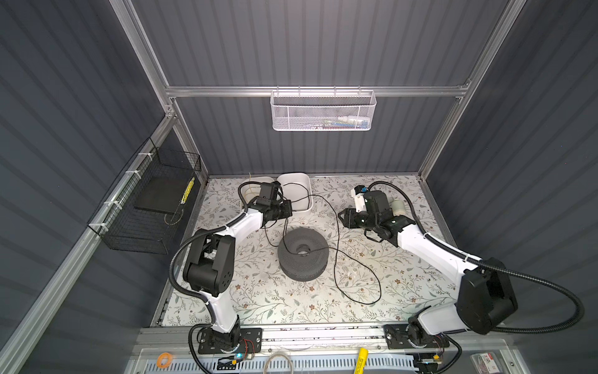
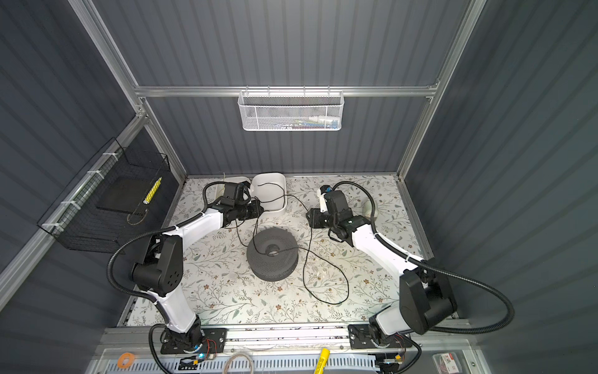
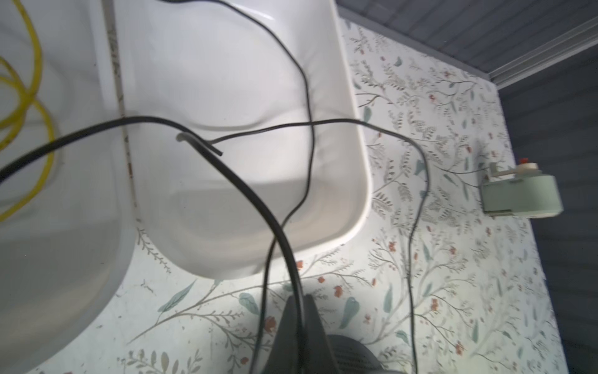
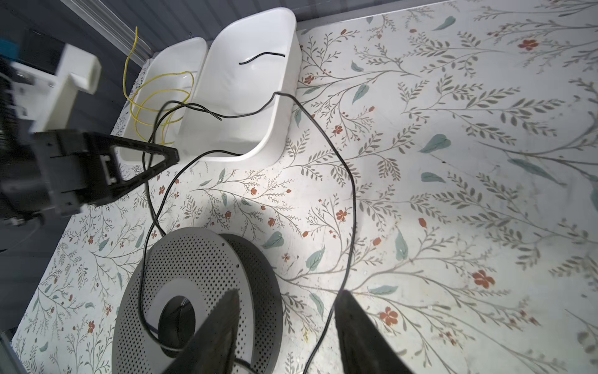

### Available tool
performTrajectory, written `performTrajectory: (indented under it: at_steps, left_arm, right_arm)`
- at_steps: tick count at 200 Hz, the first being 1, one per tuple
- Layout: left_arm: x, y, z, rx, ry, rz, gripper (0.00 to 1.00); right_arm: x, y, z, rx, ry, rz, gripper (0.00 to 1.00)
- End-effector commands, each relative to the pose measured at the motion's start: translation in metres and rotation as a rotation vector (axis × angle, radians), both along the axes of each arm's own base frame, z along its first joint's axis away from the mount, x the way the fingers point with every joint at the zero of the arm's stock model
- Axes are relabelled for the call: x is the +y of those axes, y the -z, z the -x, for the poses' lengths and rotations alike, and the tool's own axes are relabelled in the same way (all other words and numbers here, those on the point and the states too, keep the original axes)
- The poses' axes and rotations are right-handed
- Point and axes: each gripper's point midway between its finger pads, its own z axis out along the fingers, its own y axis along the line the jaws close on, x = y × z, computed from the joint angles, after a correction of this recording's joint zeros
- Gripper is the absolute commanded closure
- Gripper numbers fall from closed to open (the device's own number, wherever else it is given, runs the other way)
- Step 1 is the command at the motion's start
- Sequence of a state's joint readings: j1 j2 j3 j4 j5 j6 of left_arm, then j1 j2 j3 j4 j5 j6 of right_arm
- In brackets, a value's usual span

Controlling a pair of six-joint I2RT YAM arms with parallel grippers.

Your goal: Wrap the cables

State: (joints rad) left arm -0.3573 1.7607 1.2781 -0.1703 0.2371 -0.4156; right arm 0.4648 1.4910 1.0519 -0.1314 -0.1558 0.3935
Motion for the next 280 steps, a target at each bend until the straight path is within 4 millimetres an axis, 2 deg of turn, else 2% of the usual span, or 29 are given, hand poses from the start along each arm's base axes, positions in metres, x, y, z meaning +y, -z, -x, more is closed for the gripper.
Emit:
performTrajectory:
  at_steps: [1, 25, 53, 79, 105, 122, 152, 159, 179, 190, 202, 223, 235, 257, 280]
  left_arm:
    - [-0.019, -0.116, 0.015, -0.238, 0.122, 0.08, 1.0]
    - [-0.017, -0.18, 0.048, -0.358, 0.16, 0.11, 1.0]
    - [-0.016, -0.235, 0.101, -0.467, 0.239, 0.158, 1.0]
    - [0.0, -0.266, 0.145, -0.518, 0.25, 0.175, 1.0]
    - [0.021, -0.291, 0.185, -0.579, 0.233, 0.2, 1.0]
    - [0.028, -0.291, 0.199, -0.566, 0.222, 0.211, 1.0]
    - [0.025, -0.263, 0.209, -0.474, 0.248, 0.226, 1.0]
    - [0.034, -0.257, 0.208, -0.469, 0.205, 0.198, 1.0]
    - [0.084, -0.249, 0.206, -0.496, -0.041, 0.053, 1.0]
    - [0.096, -0.251, 0.211, -0.527, -0.085, 0.036, 1.0]
    - [0.096, -0.25, 0.214, -0.53, -0.077, 0.038, 1.0]
    - [0.08, -0.244, 0.214, -0.493, 0.01, 0.047, 1.0]
    - [0.088, -0.238, 0.209, -0.465, -0.034, 0.005, 1.0]
    - [0.098, -0.229, 0.199, -0.477, -0.095, -0.046, 1.0]
    - [0.096, -0.225, 0.187, -0.487, -0.109, -0.055, 1.0]
  right_arm:
    - [0.016, -0.017, -0.015, -0.033, -0.025, -0.075, 0.5]
    - [0.023, -0.021, -0.029, -0.039, -0.029, -0.09, 0.48]
    - [0.031, -0.033, -0.044, -0.061, -0.033, -0.119, 0.44]
    - [0.039, -0.037, -0.055, -0.058, -0.05, -0.116, 0.42]
    - [0.053, -0.038, -0.052, -0.048, -0.097, -0.176, 0.41]
    - [0.065, -0.034, -0.043, -0.036, -0.126, -0.185, 0.41]
    - [0.078, -0.023, -0.033, -0.011, -0.144, -0.194, 0.42]
    - [0.083, -0.02, -0.027, 0.014, -0.179, -0.215, 0.43]
    - [0.086, -0.014, -0.02, 0.03, -0.197, -0.211, 0.43]
    - [0.091, -0.013, -0.017, 0.033, -0.221, -0.209, 0.43]
    - [0.1, -0.013, -0.015, 0.04, -0.25, -0.203, 0.43]
    - [0.122, -0.009, -0.009, 0.068, -0.288, -0.21, 0.45]
    - [0.126, -0.008, -0.004, 0.056, -0.274, -0.213, 0.47]
    - [0.138, -0.009, 0.022, 0.04, -0.321, -0.197, 0.51]
    - [0.171, 0.0, 0.066, 0.022, -0.457, -0.14, 0.52]
